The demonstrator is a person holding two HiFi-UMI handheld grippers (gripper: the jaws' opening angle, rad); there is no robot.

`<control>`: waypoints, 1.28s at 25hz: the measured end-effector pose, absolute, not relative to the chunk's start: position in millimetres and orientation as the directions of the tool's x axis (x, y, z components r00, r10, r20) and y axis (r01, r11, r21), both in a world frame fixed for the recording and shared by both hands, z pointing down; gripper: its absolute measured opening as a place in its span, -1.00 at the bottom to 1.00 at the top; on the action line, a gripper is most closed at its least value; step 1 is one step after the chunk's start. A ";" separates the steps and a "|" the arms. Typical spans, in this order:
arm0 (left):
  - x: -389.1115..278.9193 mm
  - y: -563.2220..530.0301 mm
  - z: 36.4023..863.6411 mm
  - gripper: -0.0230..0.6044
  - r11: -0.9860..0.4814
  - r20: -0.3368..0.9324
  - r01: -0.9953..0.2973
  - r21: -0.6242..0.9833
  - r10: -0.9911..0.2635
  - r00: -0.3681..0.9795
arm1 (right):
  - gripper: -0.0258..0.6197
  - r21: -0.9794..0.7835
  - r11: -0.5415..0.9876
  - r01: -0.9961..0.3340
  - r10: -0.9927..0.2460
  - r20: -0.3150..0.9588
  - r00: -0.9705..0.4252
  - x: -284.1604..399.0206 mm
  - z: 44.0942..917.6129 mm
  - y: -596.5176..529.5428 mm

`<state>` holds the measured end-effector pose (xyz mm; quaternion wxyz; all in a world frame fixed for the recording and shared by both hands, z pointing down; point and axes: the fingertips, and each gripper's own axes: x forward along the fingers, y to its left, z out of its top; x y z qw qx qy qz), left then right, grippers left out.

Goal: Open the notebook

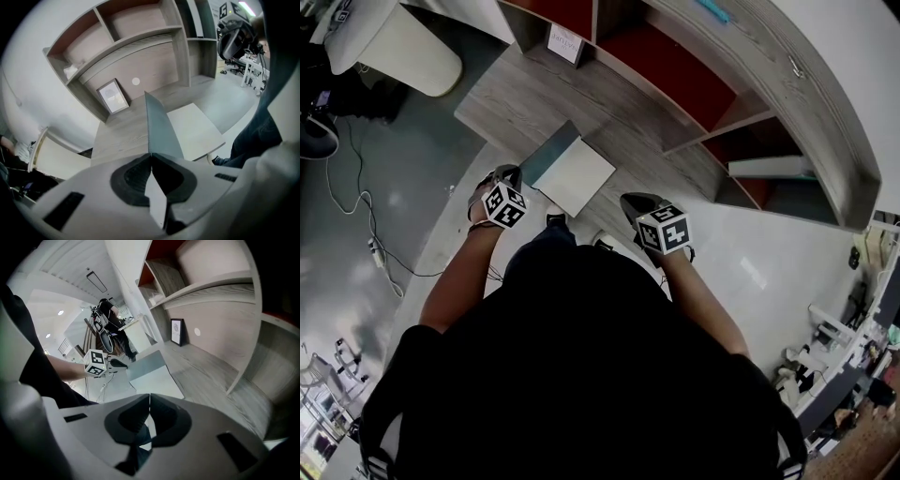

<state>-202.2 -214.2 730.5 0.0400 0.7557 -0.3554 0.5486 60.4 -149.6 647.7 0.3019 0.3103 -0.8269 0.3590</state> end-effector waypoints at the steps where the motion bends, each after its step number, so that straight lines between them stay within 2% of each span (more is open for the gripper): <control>1: -207.0 -218.1 732.7 -0.87 -0.742 0.859 -0.586 -0.327 -0.491 0.142 | -0.91 -0.406 0.546 -0.733 -0.296 0.725 -0.622 59.2 649.9 -152.0; 9: -235.8 -235.3 759.2 -0.87 -0.738 0.888 -0.621 -0.266 -0.438 0.139 | -0.91 -0.408 0.501 -0.763 -0.281 0.757 -0.590 56.6 668.5 -166.2; 22: -258.2 -255.8 806.8 -0.87 -0.779 0.937 -0.596 -0.197 -0.328 0.118 | -0.91 -0.412 0.435 -0.800 -0.303 0.770 -0.562 55.5 678.2 -187.3; 32: -266.7 -264.1 836.8 -0.86 -0.793 0.960 -0.589 -0.156 -0.261 0.097 | -0.91 -0.399 0.439 -0.805 -0.300 0.779 -0.550 54.6 679.6 -190.0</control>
